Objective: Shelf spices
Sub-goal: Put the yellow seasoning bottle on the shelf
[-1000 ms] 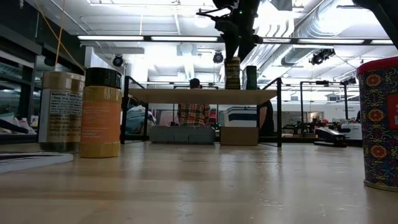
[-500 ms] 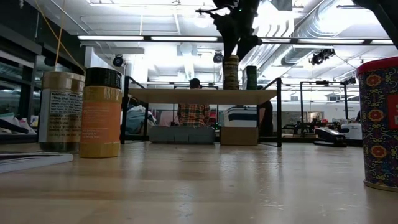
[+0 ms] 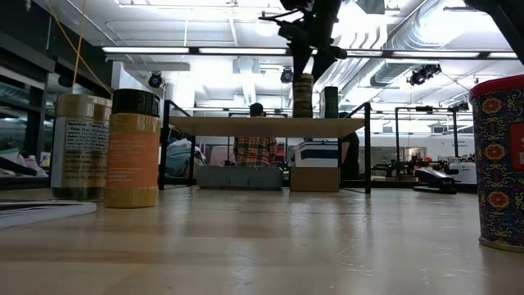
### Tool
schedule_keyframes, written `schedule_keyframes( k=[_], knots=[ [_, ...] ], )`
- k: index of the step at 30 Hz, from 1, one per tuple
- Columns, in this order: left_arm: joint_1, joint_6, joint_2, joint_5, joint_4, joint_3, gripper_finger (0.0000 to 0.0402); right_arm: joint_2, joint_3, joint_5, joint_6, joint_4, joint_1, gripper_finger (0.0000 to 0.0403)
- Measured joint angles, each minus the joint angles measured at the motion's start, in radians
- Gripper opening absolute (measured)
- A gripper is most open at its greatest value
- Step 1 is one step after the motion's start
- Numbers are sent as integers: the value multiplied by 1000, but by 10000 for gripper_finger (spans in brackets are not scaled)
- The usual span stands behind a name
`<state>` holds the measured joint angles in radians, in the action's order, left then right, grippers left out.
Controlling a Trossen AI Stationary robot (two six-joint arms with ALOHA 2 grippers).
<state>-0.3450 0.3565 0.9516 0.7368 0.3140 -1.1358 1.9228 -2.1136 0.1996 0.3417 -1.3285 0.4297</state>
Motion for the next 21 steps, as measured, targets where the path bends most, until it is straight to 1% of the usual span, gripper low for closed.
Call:
schedule_keyframes(
  k=[5, 10, 12, 15, 18, 20, 21],
  knots=[
    [9, -32, 4, 5, 7, 0, 273, 0, 0, -12, -6, 9, -1, 241],
    [45, -45, 15, -53, 5, 0, 273, 0, 0, -34, -61, 21, 0, 241],
    [54, -46, 16, -60, 3, 0, 273, 0, 0, -71, -79, 18, 0, 249],
    [68, -46, 18, -76, 6, 0, 273, 0, 0, -89, -121, -21, 0, 283],
    [80, -47, 16, -91, 10, 0, 273, 0, 0, -89, -138, -74, 0, 342],
    [89, -55, 17, -105, 12, 0, 273, 0, 0, -60, -145, -95, -4, 382],
    [92, -56, 17, -109, 12, 0, 273, 0, 0, -23, -140, -94, -8, 390]
  ],
)
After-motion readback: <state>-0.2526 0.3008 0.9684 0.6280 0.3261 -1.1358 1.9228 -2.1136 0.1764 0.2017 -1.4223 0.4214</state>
